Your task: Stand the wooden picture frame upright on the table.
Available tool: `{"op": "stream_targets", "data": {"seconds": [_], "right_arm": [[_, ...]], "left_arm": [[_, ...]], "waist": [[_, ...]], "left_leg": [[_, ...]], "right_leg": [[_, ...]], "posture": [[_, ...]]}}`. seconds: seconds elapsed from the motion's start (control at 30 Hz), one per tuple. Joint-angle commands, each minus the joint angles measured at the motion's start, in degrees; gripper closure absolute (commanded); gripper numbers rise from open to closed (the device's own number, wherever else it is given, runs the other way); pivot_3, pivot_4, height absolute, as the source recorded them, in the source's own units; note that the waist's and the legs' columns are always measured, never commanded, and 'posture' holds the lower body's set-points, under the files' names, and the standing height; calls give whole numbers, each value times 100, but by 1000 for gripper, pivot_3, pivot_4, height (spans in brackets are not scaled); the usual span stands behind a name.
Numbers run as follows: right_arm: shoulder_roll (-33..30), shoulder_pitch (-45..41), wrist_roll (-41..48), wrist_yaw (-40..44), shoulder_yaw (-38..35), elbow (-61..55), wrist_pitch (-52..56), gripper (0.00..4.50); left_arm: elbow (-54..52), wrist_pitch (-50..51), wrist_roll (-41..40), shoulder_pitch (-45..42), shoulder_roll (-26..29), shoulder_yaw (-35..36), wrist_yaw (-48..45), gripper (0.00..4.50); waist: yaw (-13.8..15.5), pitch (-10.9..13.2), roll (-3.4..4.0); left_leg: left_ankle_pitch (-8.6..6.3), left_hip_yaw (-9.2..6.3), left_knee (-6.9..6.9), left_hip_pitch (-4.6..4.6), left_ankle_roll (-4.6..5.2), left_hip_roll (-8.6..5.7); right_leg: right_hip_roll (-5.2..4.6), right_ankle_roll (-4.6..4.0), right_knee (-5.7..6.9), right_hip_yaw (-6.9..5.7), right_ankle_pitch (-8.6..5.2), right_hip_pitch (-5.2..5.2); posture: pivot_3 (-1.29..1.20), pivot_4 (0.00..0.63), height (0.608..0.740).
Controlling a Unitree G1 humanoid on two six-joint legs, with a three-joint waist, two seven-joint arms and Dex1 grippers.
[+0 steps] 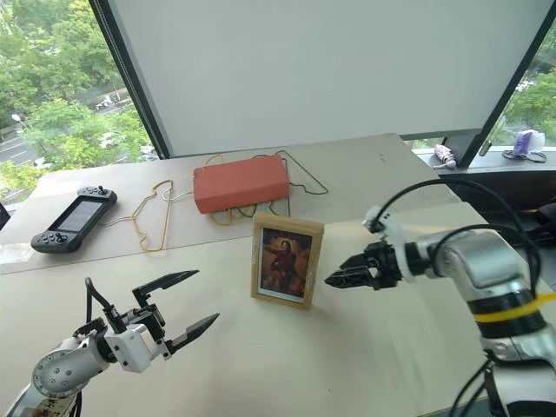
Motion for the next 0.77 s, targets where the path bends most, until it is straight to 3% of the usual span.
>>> {"op": "stream_targets", "data": {"seconds": [0.03,0.1,0.27,0.37,0.5,0.77], "right_arm": [[-243,667,-11,-331,-622,-880,-303,353],[187,1298,-630,-1453,-937,-1327,-827,353],[2595,2367,-1933,-4650,-1299,-2560,-1672,353],[3545,2911,-2720,-5789,-1164,-3042,-2280,353],[4070,3323,-3199,-6276,-814,-2847,-3290,353],[4017,3562,-3554,-6251,-846,-2073,-4096,353]], "left_arm": [[-381,568,-382,249,-70,124,17,0],[-894,1879,-916,543,-262,119,310,0],[-1858,4499,-1644,451,-1133,159,1551,0],[-2051,5481,-1679,153,-1665,250,2254,0],[-1828,6022,-1559,-43,-2155,400,2774,0],[-971,5675,-1185,-446,-2493,710,3040,0]], "waist": [[0,0,-1],[-14,-1,-3],[45,2,-21],[141,-1,-13],[105,-6,-23],[67,-8,-19]], "left_leg": [[0,1,0,1,0,0],[-1,6,2,4,1,0],[-5,14,2,16,10,1],[0,11,6,51,2,7],[2,14,23,67,0,2],[2,15,-8,86,-2,13]], "right_leg": [[0,0,2,0,0,0],[0,1,4,1,0,7],[-1,7,16,14,2,58],[4,5,26,14,4,64],[7,-2,21,17,21,73],[17,-17,13,17,11,81]], "posture": [[0,150,740],[0,150,740],[0,150,740],[0,150,740],[0,150,740],[0,150,740]]}}
